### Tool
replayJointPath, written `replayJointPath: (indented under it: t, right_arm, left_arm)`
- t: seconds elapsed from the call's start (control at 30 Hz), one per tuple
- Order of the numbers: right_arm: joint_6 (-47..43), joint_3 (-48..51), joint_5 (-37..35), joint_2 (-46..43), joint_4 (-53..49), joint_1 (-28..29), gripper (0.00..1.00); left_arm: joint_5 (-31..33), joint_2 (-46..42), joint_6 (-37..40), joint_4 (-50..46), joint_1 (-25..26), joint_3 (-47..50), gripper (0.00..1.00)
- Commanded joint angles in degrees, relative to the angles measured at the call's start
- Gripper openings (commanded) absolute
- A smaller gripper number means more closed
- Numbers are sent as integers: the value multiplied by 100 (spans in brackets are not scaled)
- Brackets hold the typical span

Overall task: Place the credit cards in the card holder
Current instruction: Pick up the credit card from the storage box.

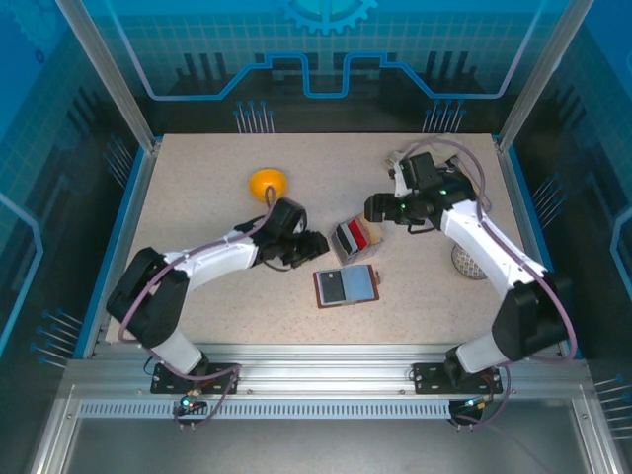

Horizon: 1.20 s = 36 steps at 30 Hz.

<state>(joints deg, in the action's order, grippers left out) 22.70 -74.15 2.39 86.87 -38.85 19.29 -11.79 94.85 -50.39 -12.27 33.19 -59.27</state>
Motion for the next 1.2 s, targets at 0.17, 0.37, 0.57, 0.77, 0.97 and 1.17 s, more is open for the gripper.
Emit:
replayJointPath:
  t: [0.17, 0.37, 0.57, 0.77, 0.97, 1.17]
  right_arm:
    - [-685, -662, 612, 712, -527, 120, 63]
    - [-757, -1005, 386, 1288, -678, 786, 41]
    - [-788, -1278, -806, 1777, -805, 1377, 45]
    - [-879, -1503, -1344, 2232, -886, 1645, 45]
    - [-1003, -1793, -1748, 2675, -1032, 1862, 46]
    - [-967, -1942, -2424, 3014, -1204, 2052, 44]
  left_arm:
    - [-182, 1087, -209, -456, -94, -1211, 48]
    - [6, 1063, -485, -553, -306, -993, 39]
    - [-164, 1080, -611, -290, -453, -740, 39]
    - [-258, 1133, -770, -134, -546, -624, 38]
    - [-202, 1063, -810, -126, -608, -509, 38]
    - [-161, 965, -847, -102, -635, -347, 38]
